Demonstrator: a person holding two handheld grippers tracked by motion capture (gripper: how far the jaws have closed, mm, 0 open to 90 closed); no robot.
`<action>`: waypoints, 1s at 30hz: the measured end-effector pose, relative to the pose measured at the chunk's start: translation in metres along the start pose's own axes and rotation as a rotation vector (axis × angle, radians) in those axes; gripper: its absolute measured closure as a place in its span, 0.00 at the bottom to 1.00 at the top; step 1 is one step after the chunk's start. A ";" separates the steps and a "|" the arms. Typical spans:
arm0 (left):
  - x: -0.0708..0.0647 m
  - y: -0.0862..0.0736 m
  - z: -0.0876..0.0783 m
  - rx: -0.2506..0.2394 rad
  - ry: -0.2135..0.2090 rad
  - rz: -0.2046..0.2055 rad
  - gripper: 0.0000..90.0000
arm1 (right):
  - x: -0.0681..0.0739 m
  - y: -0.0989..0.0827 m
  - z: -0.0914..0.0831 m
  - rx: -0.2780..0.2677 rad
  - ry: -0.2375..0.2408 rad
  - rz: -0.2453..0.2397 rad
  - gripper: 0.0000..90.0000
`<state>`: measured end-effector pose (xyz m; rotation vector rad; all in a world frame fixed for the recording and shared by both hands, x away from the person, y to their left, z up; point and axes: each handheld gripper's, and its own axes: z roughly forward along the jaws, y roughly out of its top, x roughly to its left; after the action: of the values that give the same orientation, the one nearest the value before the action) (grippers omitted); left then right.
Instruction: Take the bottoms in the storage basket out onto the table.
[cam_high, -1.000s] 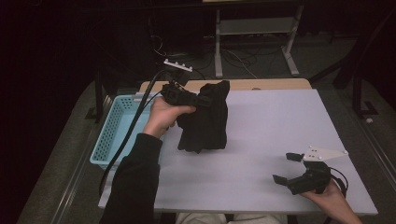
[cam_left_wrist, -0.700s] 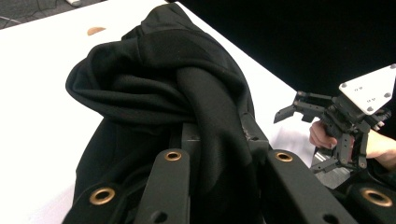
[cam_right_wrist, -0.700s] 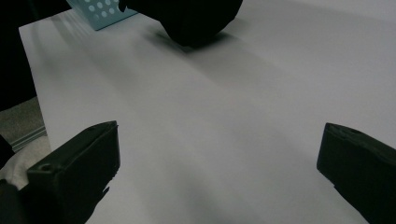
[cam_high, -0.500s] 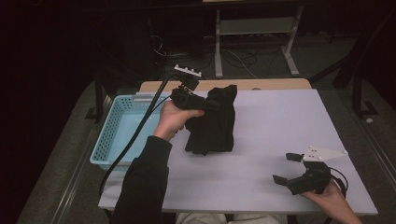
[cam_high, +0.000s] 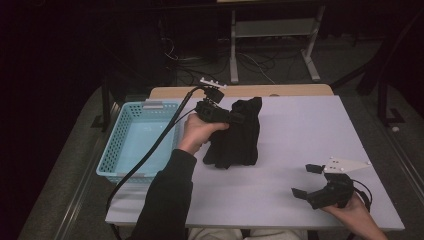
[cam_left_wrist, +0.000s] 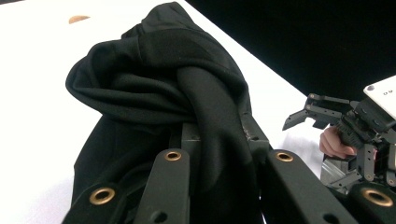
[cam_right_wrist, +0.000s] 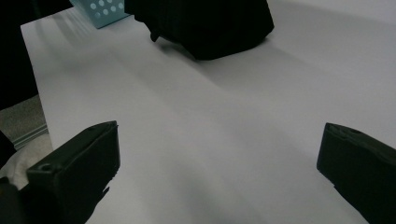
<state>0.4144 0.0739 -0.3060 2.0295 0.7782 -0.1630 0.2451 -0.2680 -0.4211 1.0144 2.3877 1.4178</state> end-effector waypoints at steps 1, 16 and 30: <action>0.000 -0.001 0.002 0.002 -0.003 -0.001 0.86 | 0.000 0.000 0.000 0.000 0.001 -0.001 0.00; 0.004 -0.013 0.037 0.020 -0.049 -0.017 0.86 | 0.000 0.000 0.000 0.004 0.001 -0.001 0.00; 0.004 -0.027 0.064 0.052 -0.077 -0.013 0.85 | -0.001 0.000 0.000 0.001 -0.002 0.000 0.00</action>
<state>0.4140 0.0344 -0.3628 2.0552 0.7463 -0.2697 0.2452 -0.2688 -0.4212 1.0154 2.3878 1.4148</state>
